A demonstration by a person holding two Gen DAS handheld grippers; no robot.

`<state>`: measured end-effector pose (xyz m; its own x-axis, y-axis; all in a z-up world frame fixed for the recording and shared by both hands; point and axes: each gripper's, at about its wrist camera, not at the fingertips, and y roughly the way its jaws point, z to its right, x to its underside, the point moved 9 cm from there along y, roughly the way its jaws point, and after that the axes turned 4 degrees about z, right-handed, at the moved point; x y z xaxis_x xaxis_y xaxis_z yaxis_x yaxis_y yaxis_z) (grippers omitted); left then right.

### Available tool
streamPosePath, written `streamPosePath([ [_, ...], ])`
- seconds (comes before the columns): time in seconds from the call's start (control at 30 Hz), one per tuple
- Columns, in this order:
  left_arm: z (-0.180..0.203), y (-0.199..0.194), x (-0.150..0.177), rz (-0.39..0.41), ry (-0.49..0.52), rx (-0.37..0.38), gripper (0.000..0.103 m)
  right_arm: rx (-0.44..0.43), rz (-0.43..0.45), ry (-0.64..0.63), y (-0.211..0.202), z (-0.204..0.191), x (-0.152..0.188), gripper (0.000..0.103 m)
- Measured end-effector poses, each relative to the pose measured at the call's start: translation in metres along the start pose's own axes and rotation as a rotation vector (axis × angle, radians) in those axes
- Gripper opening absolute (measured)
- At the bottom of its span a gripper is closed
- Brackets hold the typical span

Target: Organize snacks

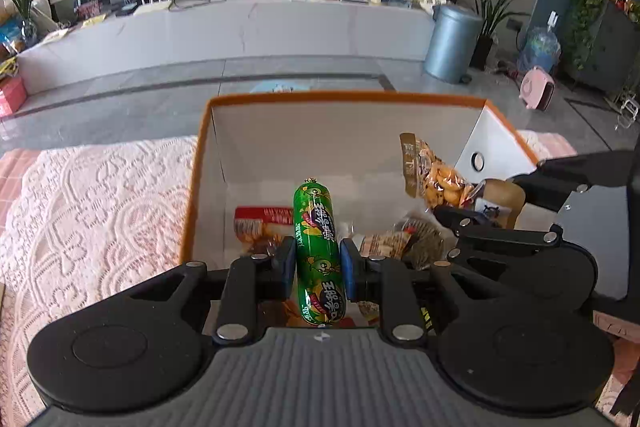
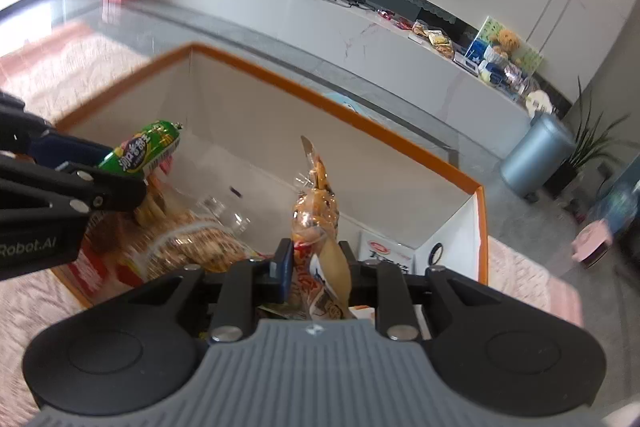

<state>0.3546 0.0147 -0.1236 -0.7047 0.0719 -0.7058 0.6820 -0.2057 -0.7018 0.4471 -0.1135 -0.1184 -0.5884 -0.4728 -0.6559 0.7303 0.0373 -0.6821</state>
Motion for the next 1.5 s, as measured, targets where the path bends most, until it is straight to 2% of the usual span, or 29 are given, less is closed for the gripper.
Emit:
streamPosePath([
  [0.17,-0.003,0.014,0.009,-0.055,0.006,-0.007,0.025,0.034,-0.018,-0.098,0.011,-0.003,0.003,0.02],
  [0.5,-0.007,0.032,0.024,-0.147,-0.011,-0.07,0.025,0.051,-0.079,-0.123,0.023,0.0,0.009,0.019],
  [0.77,-0.009,0.037,0.023,-0.171,-0.006,-0.076,0.026,0.038,-0.106,-0.108,0.024,0.002,0.012,0.019],
  [0.97,-0.002,0.034,0.02,-0.128,0.027,-0.131,0.034,0.032,-0.086,-0.111,0.016,0.001,0.006,0.022],
  [1.03,0.0,0.031,0.018,-0.116,0.032,-0.131,0.042,0.027,-0.08,-0.115,0.013,-0.001,0.004,0.022],
  [1.13,0.002,0.027,0.018,-0.108,0.042,-0.128,0.046,0.025,-0.071,-0.118,0.008,-0.002,0.003,0.024],
  [1.2,0.003,0.021,0.016,-0.086,0.077,-0.153,0.048,0.018,-0.064,-0.102,0.003,-0.001,0.001,0.029],
  [1.23,0.004,0.018,0.016,-0.074,0.092,-0.171,0.058,0.014,-0.06,-0.09,0.0,0.0,-0.001,0.03],
  [1.3,0.003,0.011,0.012,-0.044,0.123,-0.225,0.071,0.007,-0.053,-0.064,-0.005,0.002,-0.004,0.037],
  [1.37,0.004,0.002,0.008,-0.014,0.139,-0.263,0.071,0.009,-0.04,-0.041,-0.013,0.007,-0.008,0.044],
  [1.5,0.009,-0.016,0.003,0.018,0.098,-0.229,0.076,0.001,-0.01,0.008,-0.031,0.014,-0.014,0.063],
])
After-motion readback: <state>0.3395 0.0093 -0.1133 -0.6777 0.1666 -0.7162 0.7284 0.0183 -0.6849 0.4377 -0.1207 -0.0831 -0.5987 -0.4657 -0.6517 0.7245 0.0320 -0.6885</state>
